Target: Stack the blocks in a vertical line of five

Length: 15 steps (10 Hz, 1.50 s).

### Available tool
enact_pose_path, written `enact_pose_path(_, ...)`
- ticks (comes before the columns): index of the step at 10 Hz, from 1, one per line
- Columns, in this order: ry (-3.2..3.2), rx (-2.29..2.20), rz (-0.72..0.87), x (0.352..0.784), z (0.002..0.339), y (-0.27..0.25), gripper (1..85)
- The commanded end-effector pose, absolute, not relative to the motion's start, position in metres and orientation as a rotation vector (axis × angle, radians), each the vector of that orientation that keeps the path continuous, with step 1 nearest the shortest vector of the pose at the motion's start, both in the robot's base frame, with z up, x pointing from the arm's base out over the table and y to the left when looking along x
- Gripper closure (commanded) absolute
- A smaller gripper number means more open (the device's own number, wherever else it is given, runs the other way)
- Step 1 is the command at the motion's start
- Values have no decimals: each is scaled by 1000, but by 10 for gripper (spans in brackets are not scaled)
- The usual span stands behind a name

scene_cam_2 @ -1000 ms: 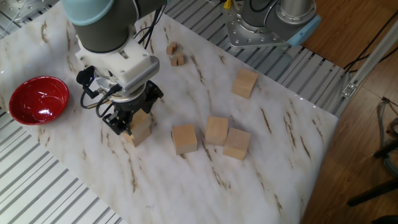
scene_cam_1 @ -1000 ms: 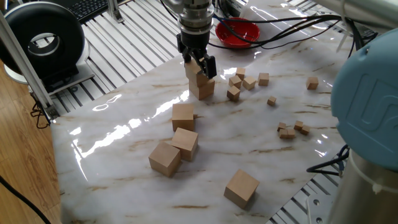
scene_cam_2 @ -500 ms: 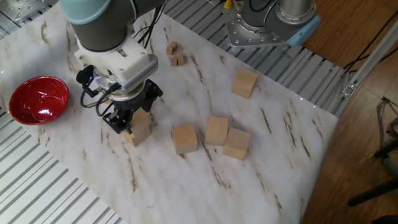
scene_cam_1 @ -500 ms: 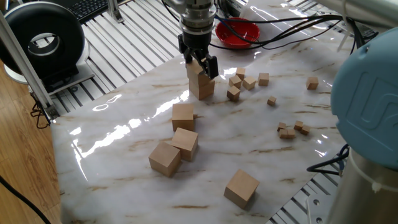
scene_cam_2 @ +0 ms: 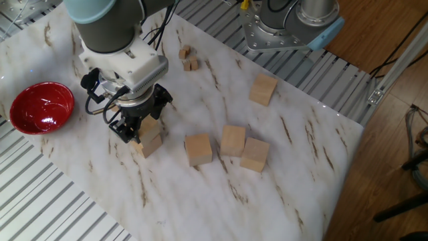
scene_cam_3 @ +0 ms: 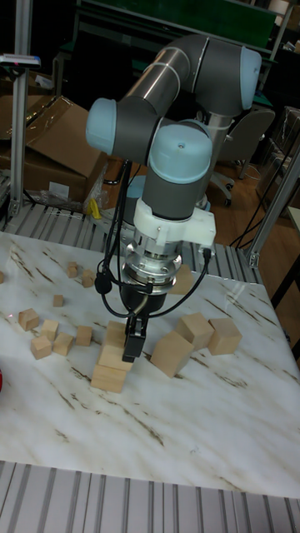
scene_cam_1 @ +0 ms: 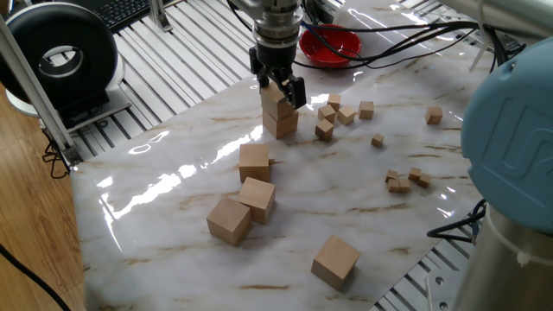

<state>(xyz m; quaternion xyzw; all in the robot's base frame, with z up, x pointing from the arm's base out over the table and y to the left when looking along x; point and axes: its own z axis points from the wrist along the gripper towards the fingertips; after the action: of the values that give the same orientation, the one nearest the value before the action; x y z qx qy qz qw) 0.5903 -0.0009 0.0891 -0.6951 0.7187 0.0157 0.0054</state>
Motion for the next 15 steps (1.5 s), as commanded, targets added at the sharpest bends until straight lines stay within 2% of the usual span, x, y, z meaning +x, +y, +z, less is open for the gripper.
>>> enact_pose_path(1,2229,-2173,47,594,89,0,453)
enact_pose_path(15,2261,-2151,63,590,84,-4,450)
